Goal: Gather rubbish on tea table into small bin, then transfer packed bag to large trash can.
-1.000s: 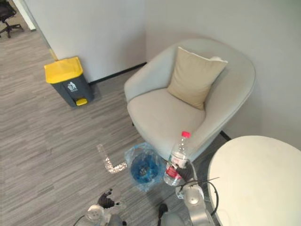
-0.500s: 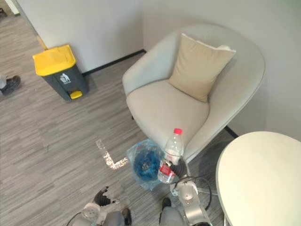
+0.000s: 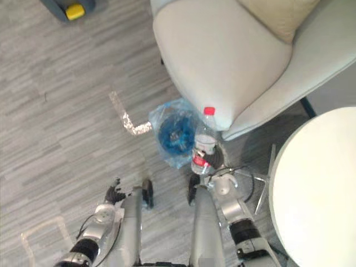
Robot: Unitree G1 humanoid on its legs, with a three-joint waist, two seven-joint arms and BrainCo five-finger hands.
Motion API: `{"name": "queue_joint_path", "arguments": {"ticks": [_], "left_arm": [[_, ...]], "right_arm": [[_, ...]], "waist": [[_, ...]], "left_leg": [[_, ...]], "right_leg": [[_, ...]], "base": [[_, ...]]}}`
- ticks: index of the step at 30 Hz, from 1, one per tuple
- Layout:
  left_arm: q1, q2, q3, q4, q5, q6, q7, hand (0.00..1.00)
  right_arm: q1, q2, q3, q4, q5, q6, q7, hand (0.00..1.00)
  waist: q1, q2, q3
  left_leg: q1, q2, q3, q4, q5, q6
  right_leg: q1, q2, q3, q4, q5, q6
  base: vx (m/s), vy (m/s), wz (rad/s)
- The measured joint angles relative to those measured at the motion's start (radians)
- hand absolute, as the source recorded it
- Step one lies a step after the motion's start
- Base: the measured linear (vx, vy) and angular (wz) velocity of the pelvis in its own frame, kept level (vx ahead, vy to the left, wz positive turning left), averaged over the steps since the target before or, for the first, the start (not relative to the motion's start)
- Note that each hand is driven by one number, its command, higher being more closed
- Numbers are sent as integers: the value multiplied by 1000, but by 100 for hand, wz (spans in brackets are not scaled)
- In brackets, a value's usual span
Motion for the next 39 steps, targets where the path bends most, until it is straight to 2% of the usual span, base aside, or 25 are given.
{"name": "queue_joint_path", "arguments": {"ticks": [2, 3, 8, 17, 18, 31, 39], "left_arm": [[-30, -10, 9, -29, -2, -5, 7, 0], [-63, -11, 9, -45, -6, -7, 10, 0], [-141, -9, 20, -126, -11, -14, 32, 0], [-169, -12, 17, -188, -48, -16, 49, 0], [-171, -11, 17, -192, -48, -16, 50, 0], [-180, -4, 16, -203, -49, -16, 50, 0], [-177, 0, 16, -210, -47, -15, 48, 0]], "right_arm": [[-63, -15, 11, -6, 0, 0, -10, 100], [-118, -28, 16, -5, 0, 1, -16, 100], [-298, -45, 20, 8, 0, 10, -45, 100], [-409, -68, 37, 127, 4, 27, -73, 100], [-411, -69, 36, 129, 4, 31, -78, 0], [-444, -52, -27, 151, 41, 29, -115, 0], [-355, -17, -38, 23, 25, 17, -127, 0]], "waist": [[6, 0, 13], [14, 1, 44], [24, -4, 90], [34, -3, 95], [35, -3, 95], [47, -3, 94], [45, -4, 92]], "left_leg": [[-68, 1, -16, 25, 11, -5], [-99, -1, -27, 41, 15, -8], [-238, -8, -55, 65, 36, -13], [-336, -39, -90, 54, 67, -21], [-344, -44, -92, 48, 72, -21], [-378, -59, -107, 26, 100, -30], [-369, -40, -104, 31, 102, -33]], "right_leg": [[-58, -2, -12, 23, 6, -11], [-85, -5, -17, 46, 5, -17], [-211, -19, -44, 86, 2, -23], [-300, -49, -71, 116, -10, -26], [-307, -54, -74, 116, -10, -25], [-340, -67, -90, 125, -14, -25], [-332, -47, -87, 108, 1, -47]], "base": [[-47, -43, 19], [-35, -42, 19], [-22, -27, 18], [-14, -12, 18], [-36, 1, 18], [-17, 5, 7], [-28, 13, -7]]}}
